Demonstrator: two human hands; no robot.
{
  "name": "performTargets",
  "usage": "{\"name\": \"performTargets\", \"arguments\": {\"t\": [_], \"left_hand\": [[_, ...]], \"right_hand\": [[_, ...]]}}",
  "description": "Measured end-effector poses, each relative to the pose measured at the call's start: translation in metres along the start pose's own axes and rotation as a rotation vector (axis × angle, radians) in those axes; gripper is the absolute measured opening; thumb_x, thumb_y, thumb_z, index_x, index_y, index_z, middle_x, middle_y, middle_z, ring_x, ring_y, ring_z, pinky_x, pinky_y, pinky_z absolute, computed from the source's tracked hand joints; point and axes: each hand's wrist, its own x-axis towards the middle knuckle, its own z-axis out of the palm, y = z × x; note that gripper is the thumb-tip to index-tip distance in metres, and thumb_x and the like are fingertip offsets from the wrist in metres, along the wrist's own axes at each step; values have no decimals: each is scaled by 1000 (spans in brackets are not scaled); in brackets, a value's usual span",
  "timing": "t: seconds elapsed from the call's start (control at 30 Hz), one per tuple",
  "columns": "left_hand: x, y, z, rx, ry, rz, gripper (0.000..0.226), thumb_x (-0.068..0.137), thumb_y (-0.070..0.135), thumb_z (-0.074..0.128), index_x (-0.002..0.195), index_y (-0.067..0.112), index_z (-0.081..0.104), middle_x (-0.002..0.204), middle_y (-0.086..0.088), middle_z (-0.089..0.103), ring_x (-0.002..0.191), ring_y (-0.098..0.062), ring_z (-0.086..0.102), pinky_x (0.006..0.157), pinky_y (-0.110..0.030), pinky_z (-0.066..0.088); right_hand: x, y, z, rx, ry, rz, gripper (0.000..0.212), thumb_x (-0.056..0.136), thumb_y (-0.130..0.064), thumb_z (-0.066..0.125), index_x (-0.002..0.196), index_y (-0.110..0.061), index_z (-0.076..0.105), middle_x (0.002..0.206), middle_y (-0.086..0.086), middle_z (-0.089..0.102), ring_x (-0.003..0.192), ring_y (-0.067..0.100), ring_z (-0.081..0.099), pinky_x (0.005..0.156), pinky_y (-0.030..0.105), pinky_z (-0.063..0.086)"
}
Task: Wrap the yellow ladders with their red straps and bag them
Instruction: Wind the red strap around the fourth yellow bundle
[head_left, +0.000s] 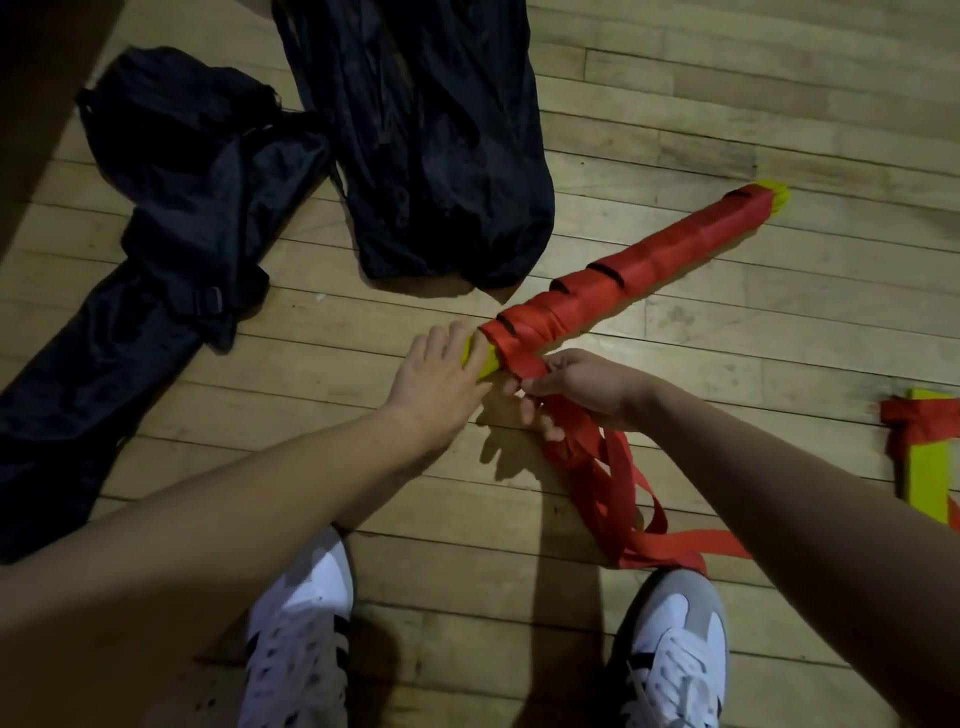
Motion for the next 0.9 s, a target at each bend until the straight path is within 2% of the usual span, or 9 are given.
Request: {"name": "performTargets", "arguments": {"t": [0.1,0.17,0.23,0.33,0.5,0.6,0.77,0.83,0.9], "left_hand": [[-14,17,0,-95,-67,-26,56,101,31,34,149,11,14,145,-23,28,125,-36,39,102,-40,33],[-16,17,-3,-150,-98,-68,56,98,21,41,148,16,18,138,-20,39,119,-35,45,95,-39,39],[-13,15,-9,-218,-98,-126,53,97,20,47,143,15,22,128,-15,49,112,-32,50,84,-37,42],[-4,16,-16,-313,-136,-237,55,94,21,57,140,11,27,123,-13,52,112,-30,52,79,-36,44],[9,4,-22,-268,-164,-275,44,93,24,59,131,9,43,124,-11,52,114,-29,50,81,-36,43],[12,2,-25,-276,-165,-283,42,94,28,58,129,10,45,124,-10,53,114,-28,50,80,-36,42],[22,-6,-28,-84,-12,-258,49,88,25,66,128,9,41,123,-11,51,111,-27,49,86,-33,44],[27,-7,-28,-39,-33,-266,60,87,28,67,134,6,38,122,-12,50,111,-27,49,84,-33,45],[29,-4,-27,73,-59,-202,49,88,24,61,130,4,44,119,-12,48,109,-28,47,84,-32,44]], "right_hand": [[2,4,6,-93,62,-13,19,102,-9,39,92,1,52,66,13,56,37,13,46,42,23,40],[2,8,10,-141,87,-12,24,103,-14,40,87,0,53,63,12,54,35,13,43,41,22,37],[2,11,12,-129,119,-16,28,103,-18,42,84,-1,54,60,11,54,35,14,42,40,22,36],[0,11,17,-114,169,-5,33,104,-19,40,78,-3,52,56,10,49,33,13,41,38,21,33],[-9,6,15,-195,141,42,33,102,-19,43,73,-5,53,52,8,45,34,13,39,39,21,34],[-10,4,13,-218,122,45,33,102,-19,44,74,-5,54,51,7,48,37,14,44,42,22,39],[-7,-1,8,-139,15,-37,30,101,-17,46,78,-3,60,57,10,65,56,17,58,62,25,49],[-8,-4,4,-111,-40,-50,27,100,-16,47,83,-3,62,62,8,68,64,16,63,69,24,53],[-10,-4,4,-54,-90,-42,24,100,-13,45,87,-2,62,64,8,69,63,15,65,67,23,54]]}}
